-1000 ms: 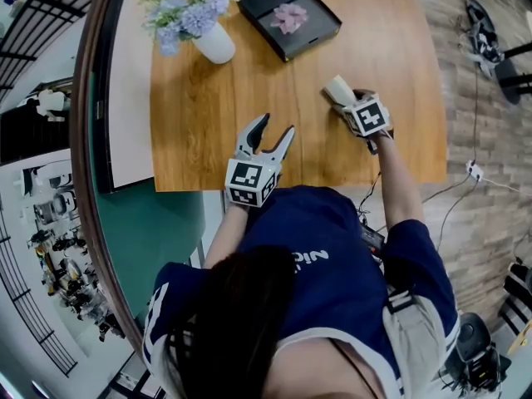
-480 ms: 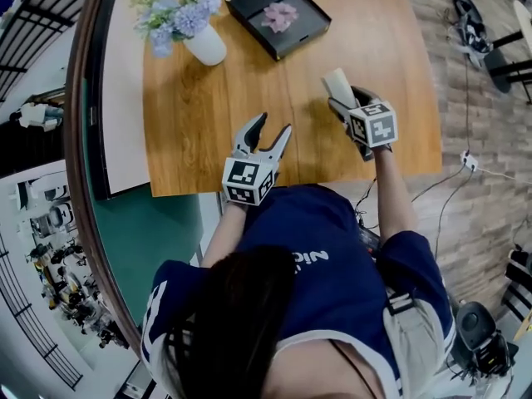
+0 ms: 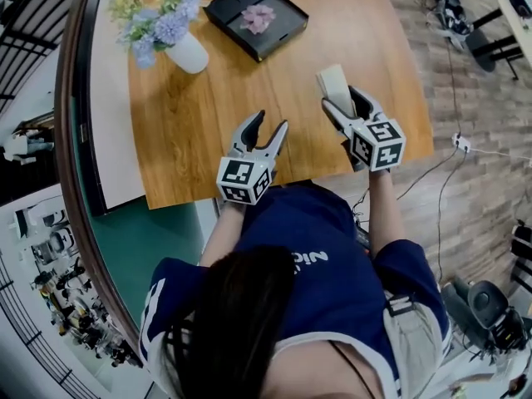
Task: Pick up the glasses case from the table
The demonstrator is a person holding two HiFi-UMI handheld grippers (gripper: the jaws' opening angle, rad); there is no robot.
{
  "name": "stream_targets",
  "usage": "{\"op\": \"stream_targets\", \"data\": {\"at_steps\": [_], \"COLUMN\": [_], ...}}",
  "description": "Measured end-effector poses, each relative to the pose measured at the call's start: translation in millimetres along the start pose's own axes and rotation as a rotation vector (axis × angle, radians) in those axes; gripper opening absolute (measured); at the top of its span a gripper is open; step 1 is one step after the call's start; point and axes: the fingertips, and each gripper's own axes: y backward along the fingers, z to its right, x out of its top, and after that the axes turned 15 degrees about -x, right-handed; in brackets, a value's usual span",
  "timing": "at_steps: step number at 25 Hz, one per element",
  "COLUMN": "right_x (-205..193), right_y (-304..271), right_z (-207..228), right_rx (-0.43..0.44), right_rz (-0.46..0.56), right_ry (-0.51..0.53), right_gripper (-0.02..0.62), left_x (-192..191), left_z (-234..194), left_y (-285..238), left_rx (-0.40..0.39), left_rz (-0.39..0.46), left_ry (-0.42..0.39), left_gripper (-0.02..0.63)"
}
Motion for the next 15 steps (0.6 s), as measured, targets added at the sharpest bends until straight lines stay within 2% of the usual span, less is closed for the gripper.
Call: {"op": "stream_targets", "data": {"at_steps": [4,8,12,15], "right_x": [20,31,34,25], "right_y": [38,77,110,126], "right_z": [-4,-2,5,7], "right_rx": [-0.042,-0.118,-0.214,-0.246], "right_rz": [0.143,0.271,0.363,0.398], "right_ry": [-0.015,-0.042,-0.053,-0.093], "right_gripper": [0.311,0.311,0.311,0.311], "left_x": [16,31,49,52], "left_z": [11,26,41,50], "left_y": [-5,-11,-12,-13], "left_rx": [-0.04,-0.094,-0.136,-0.16], "left_rz": [0.034,0.07,0.105,0.115], "left_ry": [-0.015,-0.04,-0.074,-0.091], "left_gripper": [0.206,0.202,0.202,0.202]}}
